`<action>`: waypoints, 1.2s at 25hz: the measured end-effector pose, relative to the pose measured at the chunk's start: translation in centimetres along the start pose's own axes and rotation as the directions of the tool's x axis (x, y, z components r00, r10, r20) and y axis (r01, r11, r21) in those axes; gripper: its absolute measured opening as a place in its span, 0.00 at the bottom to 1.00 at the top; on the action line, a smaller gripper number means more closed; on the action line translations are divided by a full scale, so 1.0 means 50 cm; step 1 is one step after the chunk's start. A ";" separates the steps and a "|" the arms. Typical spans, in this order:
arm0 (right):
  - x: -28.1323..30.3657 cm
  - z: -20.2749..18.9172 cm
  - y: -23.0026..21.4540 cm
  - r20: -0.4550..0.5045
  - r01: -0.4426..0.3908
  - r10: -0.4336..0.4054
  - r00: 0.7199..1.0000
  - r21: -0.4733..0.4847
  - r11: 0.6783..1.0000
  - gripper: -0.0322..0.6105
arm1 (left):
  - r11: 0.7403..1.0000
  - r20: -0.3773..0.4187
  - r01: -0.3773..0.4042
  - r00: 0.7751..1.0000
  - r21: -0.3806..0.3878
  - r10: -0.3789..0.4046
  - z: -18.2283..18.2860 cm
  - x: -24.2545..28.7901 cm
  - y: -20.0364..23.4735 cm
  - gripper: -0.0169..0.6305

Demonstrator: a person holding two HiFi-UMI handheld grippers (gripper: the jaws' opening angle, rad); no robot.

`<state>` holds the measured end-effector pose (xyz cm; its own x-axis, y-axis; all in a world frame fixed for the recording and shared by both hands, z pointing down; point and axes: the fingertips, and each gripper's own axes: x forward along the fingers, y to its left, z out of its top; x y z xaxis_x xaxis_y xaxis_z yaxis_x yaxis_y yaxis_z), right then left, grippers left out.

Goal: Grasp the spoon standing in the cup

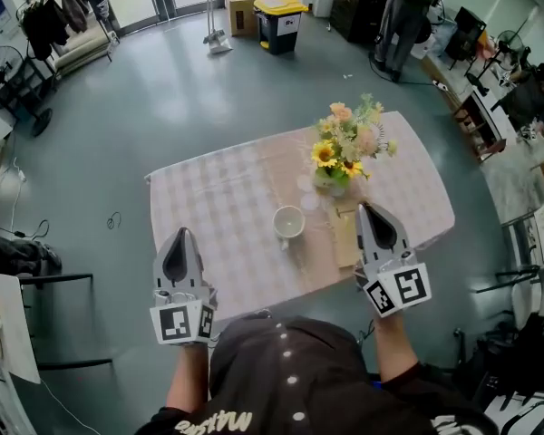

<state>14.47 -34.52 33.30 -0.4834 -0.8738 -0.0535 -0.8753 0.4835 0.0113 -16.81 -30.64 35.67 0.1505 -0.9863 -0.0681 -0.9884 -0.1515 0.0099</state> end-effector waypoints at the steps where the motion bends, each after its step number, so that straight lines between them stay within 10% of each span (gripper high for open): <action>1: -0.005 0.003 -0.004 0.003 0.007 -0.007 1.000 0.000 1.000 0.05 | 1.000 0.000 -0.005 1.000 0.002 0.005 0.003 -0.002 0.004 0.05; 30: -0.030 -0.007 -0.018 0.011 0.047 -0.047 0.999 -0.009 0.999 0.05 | 1.000 0.000 -0.028 1.000 0.005 0.028 0.006 -0.029 0.028 0.05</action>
<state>15.97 -33.65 33.73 -0.4417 -0.8948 -0.0647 -0.8971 0.4415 0.0176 -18.43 -29.41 35.46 0.1228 -0.9901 -0.0675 -0.9923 -0.1235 0.0068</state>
